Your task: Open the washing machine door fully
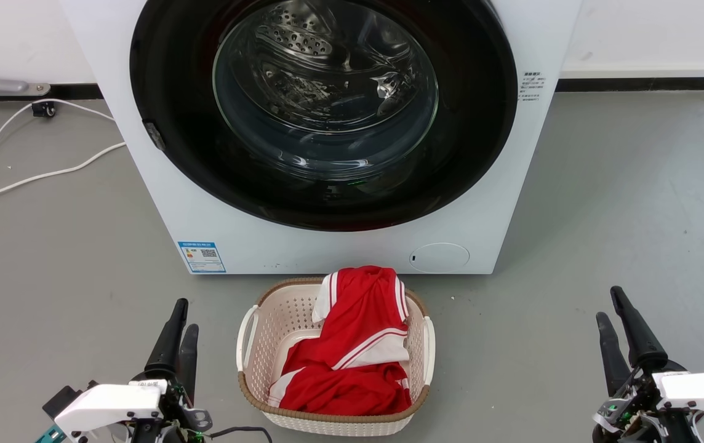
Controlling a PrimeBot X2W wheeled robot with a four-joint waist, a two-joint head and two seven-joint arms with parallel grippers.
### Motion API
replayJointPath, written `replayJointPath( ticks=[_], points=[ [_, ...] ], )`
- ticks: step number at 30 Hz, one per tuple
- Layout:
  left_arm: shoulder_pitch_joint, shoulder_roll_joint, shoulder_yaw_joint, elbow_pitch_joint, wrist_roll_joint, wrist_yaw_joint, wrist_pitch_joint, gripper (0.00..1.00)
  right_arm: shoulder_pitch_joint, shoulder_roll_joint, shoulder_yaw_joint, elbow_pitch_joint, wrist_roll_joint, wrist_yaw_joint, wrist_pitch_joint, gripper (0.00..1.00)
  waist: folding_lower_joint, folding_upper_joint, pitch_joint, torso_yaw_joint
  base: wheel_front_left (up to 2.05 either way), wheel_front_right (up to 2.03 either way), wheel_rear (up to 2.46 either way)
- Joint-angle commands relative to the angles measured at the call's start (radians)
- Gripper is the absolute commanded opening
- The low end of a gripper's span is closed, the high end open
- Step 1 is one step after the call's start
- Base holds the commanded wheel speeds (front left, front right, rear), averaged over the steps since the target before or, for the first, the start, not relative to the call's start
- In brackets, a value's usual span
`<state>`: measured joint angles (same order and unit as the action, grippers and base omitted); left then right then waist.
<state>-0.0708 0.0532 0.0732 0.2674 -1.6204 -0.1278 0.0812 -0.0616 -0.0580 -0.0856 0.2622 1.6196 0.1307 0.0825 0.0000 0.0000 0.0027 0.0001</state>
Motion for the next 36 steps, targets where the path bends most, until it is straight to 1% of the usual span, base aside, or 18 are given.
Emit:
replayJointPath(
  ticks=[1,6,12,18,22,29,36],
  points=[
    [-0.021,0.005,-0.009,-0.023,0.01,-0.001,-0.01,1.0,-0.017,-0.002,0.005,-0.026,-0.011,0.0,-0.011,1.0,0.0,0.0,0.0,0.0,0.0,0.0,0.0],
    [-0.019,0.004,-0.024,-0.043,0.04,-0.001,-0.034,1.0,-0.005,-0.001,0.009,-0.049,-0.05,0.0,-0.035,1.0,0.0,0.0,-0.001,0.002,0.0,0.0,0.0],
    [-0.017,0.004,-0.032,-0.078,0.119,-0.001,-0.061,1.0,0.004,0.0,0.018,-0.087,-0.159,0.0,-0.062,1.0,0.0,0.0,-0.002,0.005,0.0,0.0,0.0],
    [-0.022,0.003,-0.034,-0.119,0.238,-0.001,-0.086,1.0,0.015,0.0,0.022,-0.132,-0.306,0.0,-0.086,1.0,0.0,0.0,-0.004,0.011,0.0,0.0,0.0],
    [-0.024,0.003,-0.038,-0.145,0.339,0.0,-0.102,1.0,0.024,0.001,0.023,-0.157,-0.411,0.0,-0.102,1.0,0.0,0.0,-0.004,0.012,0.0,0.0,0.0],
    [-0.023,0.003,-0.059,-0.176,0.517,0.022,-0.127,1.0,0.036,0.002,0.019,-0.187,-0.604,0.0,-0.129,1.0,0.0,0.0,-0.004,0.011,0.0,0.0,0.0],
    [-0.021,0.002,-0.077,-0.186,0.679,0.045,-0.152,1.0,0.051,0.002,0.023,-0.207,-0.761,0.0,-0.152,1.0,0.0,0.0,-0.004,0.007,0.0,0.0,0.0]
  ],
)
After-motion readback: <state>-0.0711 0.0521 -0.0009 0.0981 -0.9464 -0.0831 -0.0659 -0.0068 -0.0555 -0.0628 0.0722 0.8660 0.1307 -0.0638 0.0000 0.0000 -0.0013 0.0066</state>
